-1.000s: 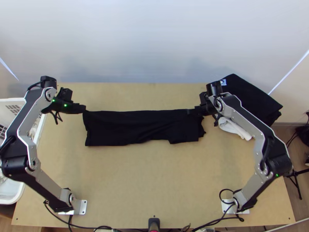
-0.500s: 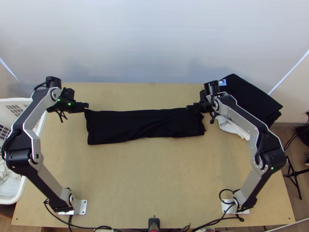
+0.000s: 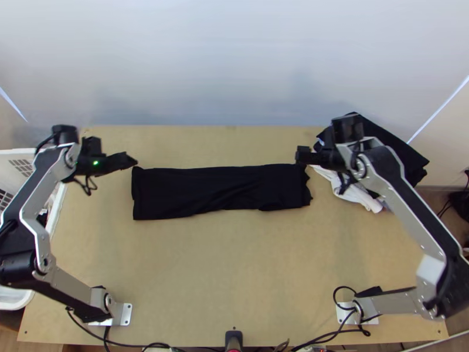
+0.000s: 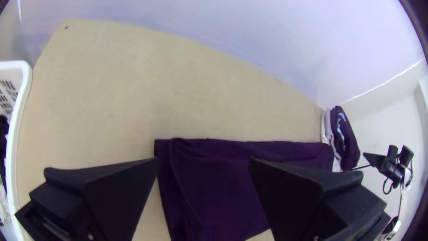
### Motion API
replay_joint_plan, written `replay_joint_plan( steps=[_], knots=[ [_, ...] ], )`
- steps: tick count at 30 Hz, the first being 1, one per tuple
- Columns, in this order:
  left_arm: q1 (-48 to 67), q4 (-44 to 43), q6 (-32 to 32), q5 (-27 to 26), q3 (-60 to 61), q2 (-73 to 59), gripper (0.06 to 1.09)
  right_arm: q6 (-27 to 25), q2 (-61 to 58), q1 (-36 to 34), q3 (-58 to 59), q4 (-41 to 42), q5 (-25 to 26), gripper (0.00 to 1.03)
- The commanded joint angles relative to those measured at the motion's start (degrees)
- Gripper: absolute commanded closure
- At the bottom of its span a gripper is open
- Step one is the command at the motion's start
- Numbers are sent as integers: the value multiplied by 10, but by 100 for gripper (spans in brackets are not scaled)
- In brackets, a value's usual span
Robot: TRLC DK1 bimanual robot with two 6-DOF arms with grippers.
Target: Fold the t-shirt
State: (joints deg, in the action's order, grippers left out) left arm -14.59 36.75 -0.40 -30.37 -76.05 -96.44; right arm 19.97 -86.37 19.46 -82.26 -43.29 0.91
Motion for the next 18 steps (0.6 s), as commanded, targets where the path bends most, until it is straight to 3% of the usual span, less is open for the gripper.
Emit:
replay_joint_plan(
  steps=[1,12,18],
  knots=[
    [-84,-16,-7,-82,89,42,10,63,65,15,-45,-145,-26,3],
    [-138,-140,-17,-82,206,46,10,64,99,-28,-24,-152,-60,3],
    [-120,-165,-21,-87,218,39,10,62,91,-28,-34,-152,-67,3]
  ],
)
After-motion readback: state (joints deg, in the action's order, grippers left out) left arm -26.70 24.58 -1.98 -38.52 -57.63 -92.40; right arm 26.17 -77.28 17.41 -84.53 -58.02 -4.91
